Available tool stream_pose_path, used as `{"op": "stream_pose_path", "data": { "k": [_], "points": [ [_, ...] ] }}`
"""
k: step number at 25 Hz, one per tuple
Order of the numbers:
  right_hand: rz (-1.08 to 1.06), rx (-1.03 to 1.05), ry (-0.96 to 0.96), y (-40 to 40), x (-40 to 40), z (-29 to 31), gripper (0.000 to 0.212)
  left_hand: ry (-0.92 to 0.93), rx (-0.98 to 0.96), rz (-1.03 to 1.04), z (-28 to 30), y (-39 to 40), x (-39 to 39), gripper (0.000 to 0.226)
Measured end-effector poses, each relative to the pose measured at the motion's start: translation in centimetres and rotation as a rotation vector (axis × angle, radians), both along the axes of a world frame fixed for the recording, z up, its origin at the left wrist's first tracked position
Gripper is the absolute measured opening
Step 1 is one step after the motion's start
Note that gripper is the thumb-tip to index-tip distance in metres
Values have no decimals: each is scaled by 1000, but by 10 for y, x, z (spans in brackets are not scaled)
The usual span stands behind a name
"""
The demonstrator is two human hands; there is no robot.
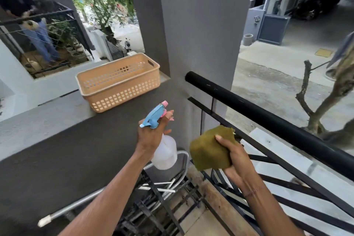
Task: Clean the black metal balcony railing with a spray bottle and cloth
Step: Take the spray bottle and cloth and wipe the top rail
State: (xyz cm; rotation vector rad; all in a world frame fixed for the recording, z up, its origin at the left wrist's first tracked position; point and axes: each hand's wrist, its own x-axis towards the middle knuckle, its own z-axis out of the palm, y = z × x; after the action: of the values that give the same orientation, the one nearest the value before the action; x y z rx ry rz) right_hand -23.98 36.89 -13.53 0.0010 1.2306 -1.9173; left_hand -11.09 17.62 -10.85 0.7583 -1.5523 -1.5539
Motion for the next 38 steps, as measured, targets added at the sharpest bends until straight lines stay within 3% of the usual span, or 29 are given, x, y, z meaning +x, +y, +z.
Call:
{"op": "stream_pose_path", "data": {
  "k": [3,7,14,17,20,24,30,38],
  "points": [
    [-82,64,32,31,2,-15,16,-23,30,-75,-22,15,-17,32],
    [-175,176,99,52,-6,-37,23,-75,82,-214,-56,20,-48,39],
    [-206,259,135,35,0,-30,17,-62,65,-177,-45,-13,-84,28],
    [-277,224,81,17,4,-6,13,-95,44,-210,-40,-32,-89,30],
    [-341,81,14,-7,9,23,25,-102,101,-277,-38,-55,-96,14],
    [-437,-29,2,-35,18,47,36,-120,119,-367,-31,-67,-105,19],
    [-510,-50,58,-54,26,63,37,-149,125,-404,-29,-91,-120,30],
    [-566,-40,120,-48,30,73,30,-183,56,-322,-32,-101,-126,24]
  ]
}}
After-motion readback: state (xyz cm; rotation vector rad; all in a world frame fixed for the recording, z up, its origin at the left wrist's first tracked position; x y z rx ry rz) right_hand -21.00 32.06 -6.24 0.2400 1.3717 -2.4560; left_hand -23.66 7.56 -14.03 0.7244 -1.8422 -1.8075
